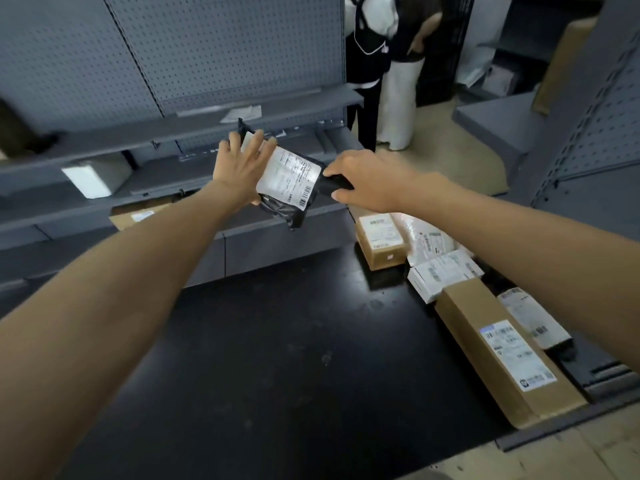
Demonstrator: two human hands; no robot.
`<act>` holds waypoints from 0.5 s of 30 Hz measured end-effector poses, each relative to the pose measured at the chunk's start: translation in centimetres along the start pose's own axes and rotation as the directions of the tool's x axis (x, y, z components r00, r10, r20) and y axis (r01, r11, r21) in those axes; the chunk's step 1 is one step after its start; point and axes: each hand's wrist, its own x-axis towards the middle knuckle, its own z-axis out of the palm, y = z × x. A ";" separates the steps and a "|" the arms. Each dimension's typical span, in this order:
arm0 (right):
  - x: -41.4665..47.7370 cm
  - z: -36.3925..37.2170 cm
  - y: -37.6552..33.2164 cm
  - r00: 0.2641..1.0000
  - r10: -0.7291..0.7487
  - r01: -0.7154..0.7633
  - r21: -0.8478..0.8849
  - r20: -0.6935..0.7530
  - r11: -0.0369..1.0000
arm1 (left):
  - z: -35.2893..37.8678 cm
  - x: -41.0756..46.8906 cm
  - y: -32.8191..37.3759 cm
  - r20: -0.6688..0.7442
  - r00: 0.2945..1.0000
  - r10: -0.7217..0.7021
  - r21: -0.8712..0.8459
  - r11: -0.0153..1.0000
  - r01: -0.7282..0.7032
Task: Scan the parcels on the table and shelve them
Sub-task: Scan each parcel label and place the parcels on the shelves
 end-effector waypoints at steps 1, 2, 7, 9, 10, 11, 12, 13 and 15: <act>0.0 -0.7 -0.3 1.000 -0.018 0.018 -0.036 -0.007 0.999 | -0.6 0.2 -0.5 -0.008 1.000 -0.003 0.007 1.000 0.003; 0.0 -1.3 -0.5 0.999 -0.035 0.034 -0.071 -0.012 0.997 | -1.0 0.3 -0.8 -0.014 1.000 -0.004 0.015 1.000 0.004; 0.1 -3.0 -0.6 0.996 -0.087 0.082 -0.210 -0.014 0.974 | -1.9 0.3 -1.7 -0.032 0.999 -0.008 0.051 0.999 0.009; -0.1 -3.5 -0.6 0.996 -0.082 0.074 -0.235 -0.024 0.969 | -2.0 0.2 -2.0 -0.040 0.999 -0.015 0.039 0.999 0.017; -0.2 -3.7 -0.6 0.996 -0.082 0.074 -0.249 -0.021 0.966 | -2.0 0.1 -2.1 -0.036 0.999 -0.016 0.032 0.999 0.017; -0.3 -3.8 -0.7 0.996 -0.089 0.081 -0.264 -0.019 0.961 | -2.0 0.1 -2.2 -0.030 0.999 -0.016 0.026 1.000 0.017; -0.4 -3.8 -0.8 0.995 -0.102 0.093 -0.280 -0.018 0.955 | -2.0 0.0 -2.3 -0.025 1.000 -0.017 0.022 1.000 0.018; -0.5 -3.8 -0.9 0.993 -0.117 0.106 -0.296 -0.019 0.949 | -2.0 0.0 -2.3 -0.024 1.000 -0.019 0.018 1.000 0.020; -0.5 -3.6 -1.2 0.990 -0.139 0.126 -0.328 -0.016 0.936 | -2.0 0.0 -2.4 -0.034 0.999 -0.025 0.014 1.000 0.026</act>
